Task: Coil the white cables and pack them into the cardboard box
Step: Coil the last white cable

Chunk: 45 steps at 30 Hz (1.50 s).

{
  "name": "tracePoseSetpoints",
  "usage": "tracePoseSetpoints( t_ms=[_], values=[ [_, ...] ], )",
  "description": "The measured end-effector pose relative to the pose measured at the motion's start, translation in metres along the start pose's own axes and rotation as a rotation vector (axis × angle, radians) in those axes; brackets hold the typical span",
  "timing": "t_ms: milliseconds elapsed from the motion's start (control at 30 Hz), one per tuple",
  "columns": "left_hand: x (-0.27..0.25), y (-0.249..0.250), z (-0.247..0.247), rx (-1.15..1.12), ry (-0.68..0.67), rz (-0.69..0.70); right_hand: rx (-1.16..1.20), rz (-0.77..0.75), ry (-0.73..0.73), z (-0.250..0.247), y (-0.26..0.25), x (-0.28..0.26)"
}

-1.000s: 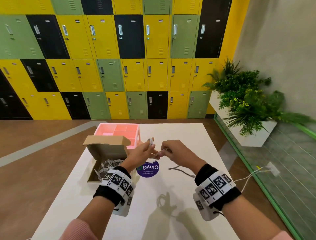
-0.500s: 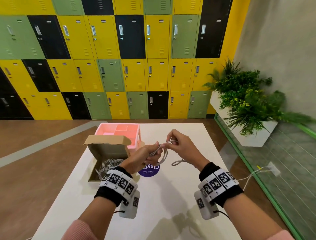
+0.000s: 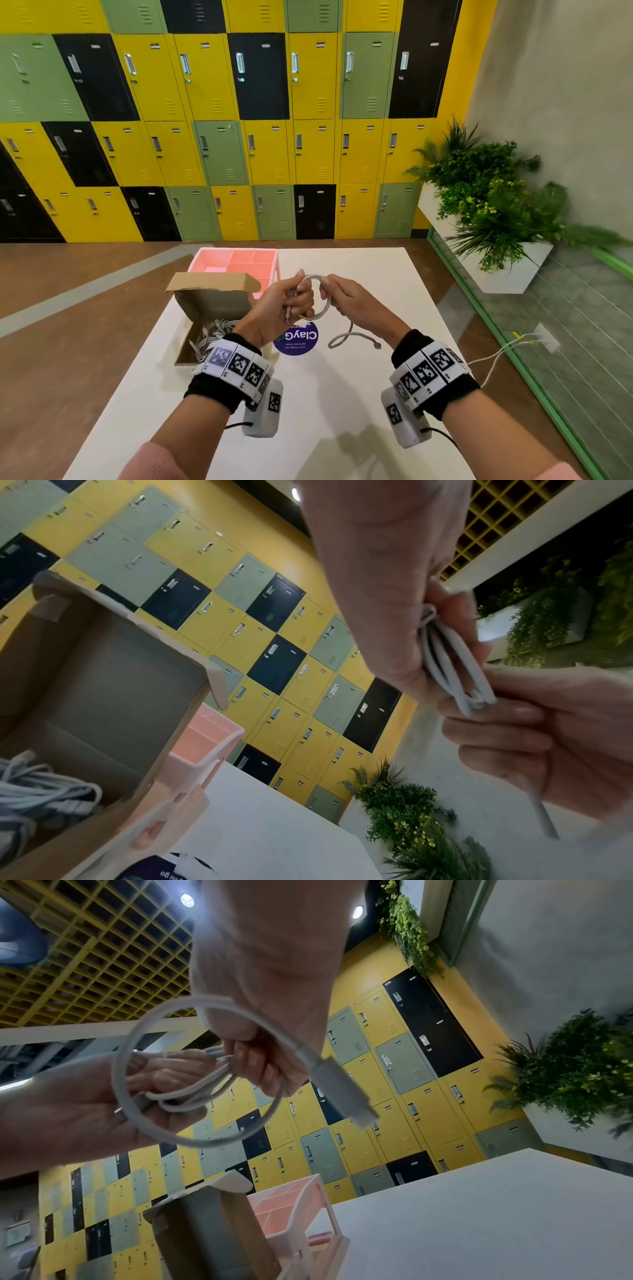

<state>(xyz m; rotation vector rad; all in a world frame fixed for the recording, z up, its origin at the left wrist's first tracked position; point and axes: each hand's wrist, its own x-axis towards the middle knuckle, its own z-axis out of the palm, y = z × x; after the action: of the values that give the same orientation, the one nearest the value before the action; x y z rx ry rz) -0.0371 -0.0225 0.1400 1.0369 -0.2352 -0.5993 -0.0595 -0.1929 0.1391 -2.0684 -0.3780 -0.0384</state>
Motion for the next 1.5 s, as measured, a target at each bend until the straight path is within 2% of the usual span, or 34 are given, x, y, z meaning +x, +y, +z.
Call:
tracePoseSetpoints(
  t_ms=[167, 267, 333, 500, 633, 767, 967, 1033, 1133, 1200, 1267, 1400, 1500],
  values=[
    [0.007, -0.011, 0.005, 0.126, 0.201, 0.117, -0.104, -0.029, 0.139, 0.004, 0.003, 0.006],
    [0.009, -0.015, 0.009, 0.212, 0.226, 0.148, -0.087, -0.015, 0.173, 0.004, 0.006, 0.007],
    [0.009, -0.014, 0.011, 0.193, 0.223, 0.167, -0.029, 0.006, 0.167, 0.003, 0.006, 0.007],
    [0.011, -0.004, 0.012, 0.115, 0.272, 0.29, 0.201, 0.101, 0.049, 0.004, 0.005, 0.0],
    [0.009, 0.009, 0.011, 0.107, 0.282, 0.362, 0.134, 0.095, -0.103, 0.004, 0.018, -0.008],
    [0.008, 0.016, 0.008, 0.074, 0.282, 0.401, 0.087, 0.151, -0.146, 0.005, 0.024, -0.01],
    [0.008, 0.016, 0.004, 0.037, 0.259, 0.344, 0.033, 0.292, -0.064, 0.009, 0.045, -0.007],
    [0.007, 0.014, 0.004, 0.049, 0.246, 0.287, 0.049, 0.305, 0.059, 0.008, 0.049, -0.004],
    [0.003, 0.012, 0.003, 0.024, 0.195, 0.199, 0.031, 0.328, 0.363, 0.002, 0.055, 0.0],
    [0.001, 0.013, 0.003, -0.013, 0.168, 0.165, 0.016, 0.377, 0.463, -0.003, 0.06, 0.001],
    [0.001, 0.016, 0.005, -0.009, 0.154, 0.154, -0.022, 0.444, 0.444, -0.007, 0.062, 0.0],
    [-0.002, 0.016, 0.008, 0.18, 0.138, 0.185, 0.01, 0.565, 0.218, -0.01, 0.061, -0.004],
    [-0.002, 0.009, 0.008, 0.258, 0.125, 0.182, 0.329, 0.557, 0.302, -0.009, 0.058, -0.001]
  ],
)
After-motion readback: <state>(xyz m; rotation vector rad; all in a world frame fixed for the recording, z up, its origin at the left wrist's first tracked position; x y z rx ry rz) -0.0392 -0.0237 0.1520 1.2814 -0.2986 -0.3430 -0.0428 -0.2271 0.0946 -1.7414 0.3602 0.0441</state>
